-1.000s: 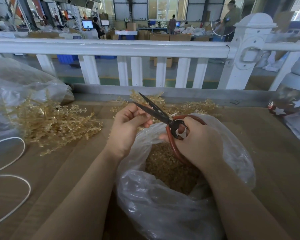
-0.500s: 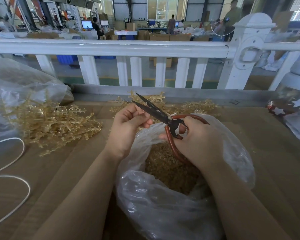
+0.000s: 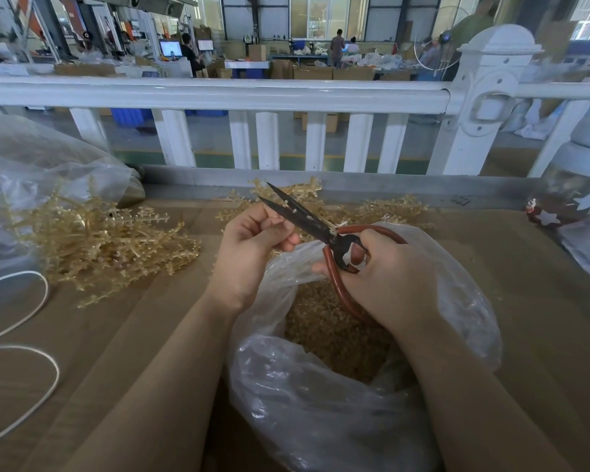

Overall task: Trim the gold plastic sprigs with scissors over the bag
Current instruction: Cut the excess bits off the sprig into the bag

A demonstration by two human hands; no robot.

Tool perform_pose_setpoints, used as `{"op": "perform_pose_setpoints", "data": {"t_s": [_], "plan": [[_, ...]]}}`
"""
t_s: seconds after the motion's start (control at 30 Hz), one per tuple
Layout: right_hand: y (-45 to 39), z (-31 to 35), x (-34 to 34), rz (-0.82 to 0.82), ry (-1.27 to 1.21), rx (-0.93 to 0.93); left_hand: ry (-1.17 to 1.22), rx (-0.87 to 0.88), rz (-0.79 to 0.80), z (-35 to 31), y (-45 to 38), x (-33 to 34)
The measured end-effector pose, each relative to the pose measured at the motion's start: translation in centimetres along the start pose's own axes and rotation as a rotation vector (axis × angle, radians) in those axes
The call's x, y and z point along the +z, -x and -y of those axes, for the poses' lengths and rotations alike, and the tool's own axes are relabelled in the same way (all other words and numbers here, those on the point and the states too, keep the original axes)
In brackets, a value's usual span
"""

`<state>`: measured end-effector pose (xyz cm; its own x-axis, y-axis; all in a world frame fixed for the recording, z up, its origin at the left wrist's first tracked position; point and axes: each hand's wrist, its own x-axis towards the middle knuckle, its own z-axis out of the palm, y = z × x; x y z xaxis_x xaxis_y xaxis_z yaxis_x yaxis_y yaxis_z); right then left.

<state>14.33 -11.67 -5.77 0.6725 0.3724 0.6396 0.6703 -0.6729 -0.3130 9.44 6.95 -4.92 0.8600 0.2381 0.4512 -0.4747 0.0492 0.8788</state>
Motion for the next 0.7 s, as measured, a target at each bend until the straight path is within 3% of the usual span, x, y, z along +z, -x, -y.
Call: {"op": "perform_pose_setpoints", "data": {"t_s": [0.23,0.4,0.5,0.7], "plan": [[0.0,-0.1,0.3,-0.040,-0.012,-0.011,0.022,-0.014,-0.006,-0.1,0.0,0.0],[0.2,-0.7,1.1,0.042,-0.057,0.062,0.116,-0.109,-0.069,-0.3,0.1,0.2],[0.2,-0.4,0.9,0.046,-0.220,0.127,0.117,-0.209,-0.111,-0.4,0.2,0.2],[-0.4,1.3,0.1,0.171,-0.678,0.314,-0.077,-0.253,0.037,0.0,0.5,1.3]]}}
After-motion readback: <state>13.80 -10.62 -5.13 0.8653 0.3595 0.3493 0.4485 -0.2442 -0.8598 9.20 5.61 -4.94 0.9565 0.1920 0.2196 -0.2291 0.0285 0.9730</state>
